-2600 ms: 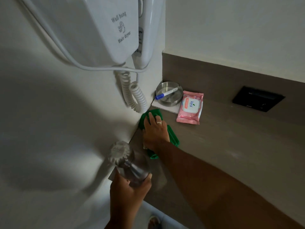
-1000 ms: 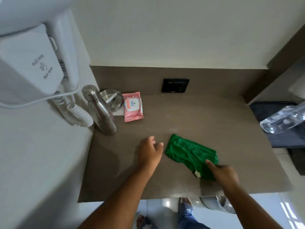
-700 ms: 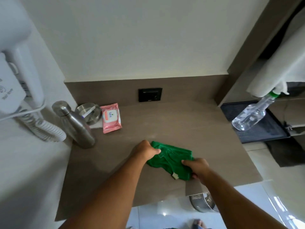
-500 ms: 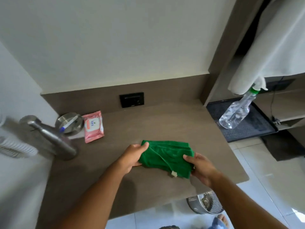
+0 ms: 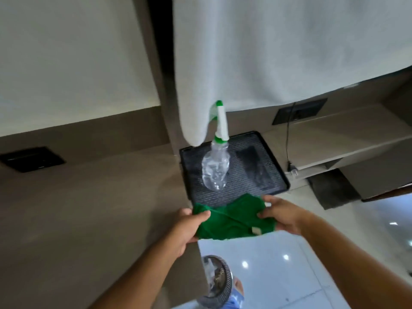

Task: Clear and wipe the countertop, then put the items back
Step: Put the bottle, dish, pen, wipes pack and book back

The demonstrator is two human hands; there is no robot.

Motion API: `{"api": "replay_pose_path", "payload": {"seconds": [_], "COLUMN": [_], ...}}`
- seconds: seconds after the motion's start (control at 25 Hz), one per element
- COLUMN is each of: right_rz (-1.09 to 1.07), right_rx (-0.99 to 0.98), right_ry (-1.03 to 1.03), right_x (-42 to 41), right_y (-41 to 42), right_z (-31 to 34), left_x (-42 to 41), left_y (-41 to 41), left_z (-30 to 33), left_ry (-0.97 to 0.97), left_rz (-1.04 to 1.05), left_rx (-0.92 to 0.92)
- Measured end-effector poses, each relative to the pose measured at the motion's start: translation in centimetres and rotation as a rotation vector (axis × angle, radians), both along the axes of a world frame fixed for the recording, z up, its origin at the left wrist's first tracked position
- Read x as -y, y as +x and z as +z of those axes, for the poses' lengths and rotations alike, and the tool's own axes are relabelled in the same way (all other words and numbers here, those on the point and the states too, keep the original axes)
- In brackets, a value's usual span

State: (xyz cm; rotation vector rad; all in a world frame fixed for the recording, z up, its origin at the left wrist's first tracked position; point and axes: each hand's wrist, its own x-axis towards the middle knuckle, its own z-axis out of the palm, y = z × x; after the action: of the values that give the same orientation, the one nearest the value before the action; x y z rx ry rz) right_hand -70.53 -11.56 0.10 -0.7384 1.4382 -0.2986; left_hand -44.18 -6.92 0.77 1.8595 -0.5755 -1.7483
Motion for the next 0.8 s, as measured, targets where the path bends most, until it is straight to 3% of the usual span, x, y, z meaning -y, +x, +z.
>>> {"api": "replay_pose_path", "payload": {"seconds": [0.2, 0.4, 0.48, 0.64, 0.8], "right_rz": [0.293, 0.512, 0.555, 0.400, 0.346], "right_rx": [-0.417, -0.633, -0.753, -0.757, -0.736], "right_ry": [-0.306, -0.620, -0.769, -0.937, -0.932], "right_x": [15.7, 25.9, 27.8, 24.3, 12.2], "right_y": [-6.5, -4.1, -3.5, -4.6, -4.1], "right_z": [0.3, -2.0, -3.0, -3.7, -2.8], "left_x": [6.2, 10.5, 11.1, 9.3, 4.5], "left_y": [-11.2, -16.3, -16.7, -12.6, -2.8], "left_z": [-3.0, -4.9, -5.4, -5.3, -3.1], "left_ry": [0.109, 0.169, 0.150, 0.047, -0.198], "left_rz": [0.165, 0.160, 0.118, 0.038, -0.034], "left_rx": [-0.186, -0.288, -0.234, -0.014, 0.240]}}
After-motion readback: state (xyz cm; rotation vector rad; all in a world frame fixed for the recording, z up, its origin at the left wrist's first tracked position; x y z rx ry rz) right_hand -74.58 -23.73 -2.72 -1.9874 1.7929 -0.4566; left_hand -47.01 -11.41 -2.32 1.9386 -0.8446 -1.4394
